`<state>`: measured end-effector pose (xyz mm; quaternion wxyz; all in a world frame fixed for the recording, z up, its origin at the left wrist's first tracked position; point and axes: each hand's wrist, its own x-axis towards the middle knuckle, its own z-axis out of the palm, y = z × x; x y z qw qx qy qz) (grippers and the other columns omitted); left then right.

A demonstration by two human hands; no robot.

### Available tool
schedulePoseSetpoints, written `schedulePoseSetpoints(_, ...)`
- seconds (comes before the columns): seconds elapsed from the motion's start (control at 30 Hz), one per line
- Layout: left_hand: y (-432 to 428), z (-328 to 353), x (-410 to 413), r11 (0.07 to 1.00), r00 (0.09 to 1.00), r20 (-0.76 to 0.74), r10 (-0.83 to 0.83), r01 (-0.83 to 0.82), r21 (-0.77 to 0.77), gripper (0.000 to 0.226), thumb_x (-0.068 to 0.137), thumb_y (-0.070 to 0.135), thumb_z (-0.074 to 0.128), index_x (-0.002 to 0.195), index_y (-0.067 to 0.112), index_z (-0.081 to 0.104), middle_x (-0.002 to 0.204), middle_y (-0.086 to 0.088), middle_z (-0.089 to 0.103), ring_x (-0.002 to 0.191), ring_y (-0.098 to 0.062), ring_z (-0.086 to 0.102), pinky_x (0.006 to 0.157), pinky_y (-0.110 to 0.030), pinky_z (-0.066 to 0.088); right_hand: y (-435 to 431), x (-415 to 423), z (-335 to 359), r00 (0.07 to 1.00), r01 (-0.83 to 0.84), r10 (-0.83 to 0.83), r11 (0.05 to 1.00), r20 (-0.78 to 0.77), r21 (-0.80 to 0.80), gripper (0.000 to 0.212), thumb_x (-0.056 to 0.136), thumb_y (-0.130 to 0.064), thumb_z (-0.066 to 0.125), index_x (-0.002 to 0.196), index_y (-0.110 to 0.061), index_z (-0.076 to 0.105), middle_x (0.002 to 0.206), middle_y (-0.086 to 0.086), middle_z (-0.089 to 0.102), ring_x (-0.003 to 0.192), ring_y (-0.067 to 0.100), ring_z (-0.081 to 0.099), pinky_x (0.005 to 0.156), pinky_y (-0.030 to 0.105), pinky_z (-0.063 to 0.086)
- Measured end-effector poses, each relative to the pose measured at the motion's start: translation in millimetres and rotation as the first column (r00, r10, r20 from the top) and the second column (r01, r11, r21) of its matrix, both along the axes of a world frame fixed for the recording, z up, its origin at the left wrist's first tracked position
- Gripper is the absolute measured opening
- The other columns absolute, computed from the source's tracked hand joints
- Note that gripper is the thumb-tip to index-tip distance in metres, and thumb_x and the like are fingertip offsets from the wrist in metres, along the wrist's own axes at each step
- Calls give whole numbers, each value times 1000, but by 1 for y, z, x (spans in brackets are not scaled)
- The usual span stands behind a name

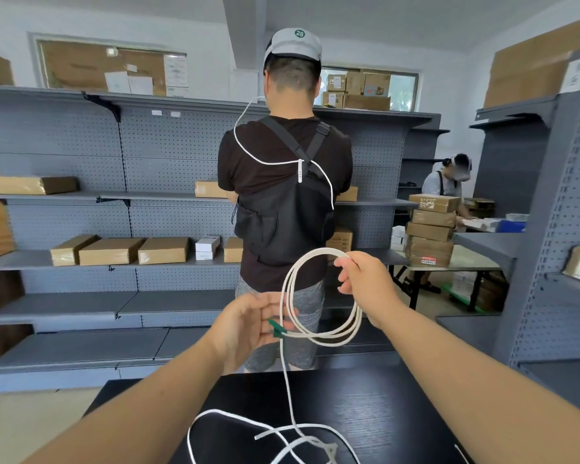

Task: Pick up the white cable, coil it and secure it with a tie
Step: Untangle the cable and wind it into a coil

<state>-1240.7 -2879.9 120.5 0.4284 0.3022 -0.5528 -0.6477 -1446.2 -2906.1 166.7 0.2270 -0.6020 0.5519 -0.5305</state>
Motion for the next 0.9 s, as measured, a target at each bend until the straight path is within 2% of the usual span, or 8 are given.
schedulePoseSetpoints(0.1, 2, 0, -5, 999, 1000, 16, -18, 18, -31, 61, 54, 12, 43, 114, 9, 58, 109, -9, 65, 93, -23, 62, 88, -38, 43, -2, -4, -2, 994, 11, -11, 1000, 106, 4, 25, 95, -10, 39, 92, -8, 63, 65, 2, 53, 54, 12, 49, 62, 30, 54)
schedulePoseSetpoints(0.2, 4, 1, -7, 998, 997, 76, -28, 32, -53, 68, 52, 6, 42, 118, 11, 56, 114, -8, 64, 100, -22, 61, 90, -37, 44, -3, -7, -2, 993, 30, -31, 1000, 118, 6, 25, 96, -10, 39, 91, -11, 63, 67, 2, 54, 55, 13, 51, 70, 37, 55)
schedulePoseSetpoints(0.4, 3, -3, -11, 994, 991, 124, 54, -42, -98, 24, 95, 22, 48, 114, 19, 63, 113, -5, 69, 96, -17, 65, 82, -26, 48, -1, -12, -5, 985, 22, -21, 1000, 170, -2, 26, 96, -9, 39, 88, -13, 63, 67, 2, 53, 56, 12, 49, 67, 33, 54)
schedulePoseSetpoints(0.5, 2, -5, -19, 972, 969, 145, 199, -176, -156, 27, 95, 33, 46, 96, 21, 70, 99, -3, 73, 82, -12, 66, 74, -21, 49, 0, -11, -7, 982, 0, 1, 1000, 191, -8, 28, 96, -10, 39, 81, -19, 62, 67, 2, 53, 54, 10, 48, 63, 29, 53)
schedulePoseSetpoints(0.6, 2, -6, -28, 913, 918, 122, 377, -345, -218, 28, 94, 32, 49, 81, 20, 71, 73, 5, 72, 61, -6, 57, 62, -17, 46, 1, -8, -9, 983, -11, 13, 1000, 183, -11, 30, 95, -10, 38, 80, -21, 61, 67, 1, 52, 53, 10, 48, 70, 37, 55)
schedulePoseSetpoints(0.7, 3, -5, -36, 845, 861, 66, 505, -478, -239, 32, 93, 30, 53, 69, 24, 73, 68, 5, 70, 58, -6, 52, 63, -21, 44, 3, -5, -11, 982, -9, 15, 999, 186, -31, 32, 95, -12, 38, 76, -25, 59, 67, 0, 53, 52, 10, 50, 72, 39, 55)
schedulePoseSetpoints(0.8, 5, -2, -45, 807, 822, 21, 569, -554, -205, 29, 93, 29, 52, 72, 19, 69, 66, 2, 67, 65, -12, 56, 71, -28, 46, 5, -3, -13, 986, -2, 8, 999, 167, -41, 31, 96, -15, 37, 76, -26, 58, 67, -1, 54, 53, 10, 51, 71, 37, 55)
schedulePoseSetpoints(0.9, 6, -1, -50, 814, 824, -41, 565, -565, -135, 25, 97, 25, 44, 84, 11, 59, 55, 6, 62, 56, -11, 60, 69, -31, 50, 7, 1, -16, 988, 1, 5, 999, 153, -39, 29, 96, -17, 37, 78, -26, 59, 67, -2, 54, 54, 10, 53, 69, 35, 53)
